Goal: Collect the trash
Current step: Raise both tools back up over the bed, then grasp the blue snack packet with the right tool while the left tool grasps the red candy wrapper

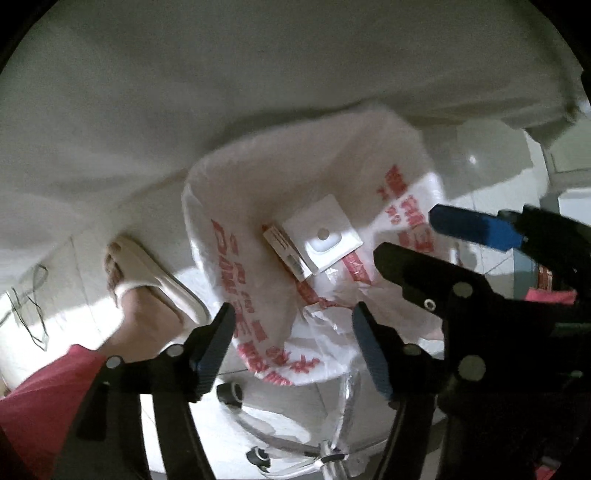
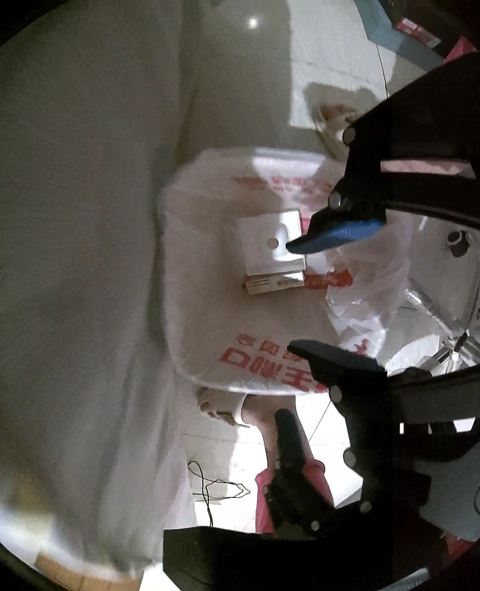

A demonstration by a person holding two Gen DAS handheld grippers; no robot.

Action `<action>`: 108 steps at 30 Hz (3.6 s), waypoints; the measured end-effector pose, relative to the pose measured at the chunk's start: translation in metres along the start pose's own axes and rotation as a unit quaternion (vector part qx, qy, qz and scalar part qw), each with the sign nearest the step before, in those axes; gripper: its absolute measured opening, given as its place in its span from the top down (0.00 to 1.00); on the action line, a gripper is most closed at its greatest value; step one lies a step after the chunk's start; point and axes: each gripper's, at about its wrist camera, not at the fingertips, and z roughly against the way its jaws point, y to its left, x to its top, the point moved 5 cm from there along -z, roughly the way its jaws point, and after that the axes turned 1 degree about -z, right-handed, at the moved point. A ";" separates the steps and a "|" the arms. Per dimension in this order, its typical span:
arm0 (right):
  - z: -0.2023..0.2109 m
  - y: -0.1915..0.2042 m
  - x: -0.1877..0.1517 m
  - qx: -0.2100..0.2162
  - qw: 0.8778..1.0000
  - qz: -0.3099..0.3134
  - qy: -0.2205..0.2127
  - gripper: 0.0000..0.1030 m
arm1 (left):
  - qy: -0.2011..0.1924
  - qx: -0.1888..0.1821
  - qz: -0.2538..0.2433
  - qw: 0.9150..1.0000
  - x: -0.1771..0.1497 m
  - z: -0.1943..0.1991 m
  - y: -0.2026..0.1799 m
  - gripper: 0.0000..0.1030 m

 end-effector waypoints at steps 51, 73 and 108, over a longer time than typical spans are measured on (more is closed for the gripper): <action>0.371 0.111 0.203 -0.085 0.940 0.245 -0.223 0.06 | -0.081 -0.011 -0.066 0.994 0.187 0.332 0.128 0.10; 0.276 0.131 0.240 -0.055 0.949 0.275 -0.143 0.06 | -0.055 -0.007 -0.067 0.996 0.248 0.271 0.147 0.10; 0.118 0.116 0.278 -0.047 0.960 0.272 -0.036 0.30 | -0.039 -0.021 -0.029 0.999 0.315 0.181 0.186 0.31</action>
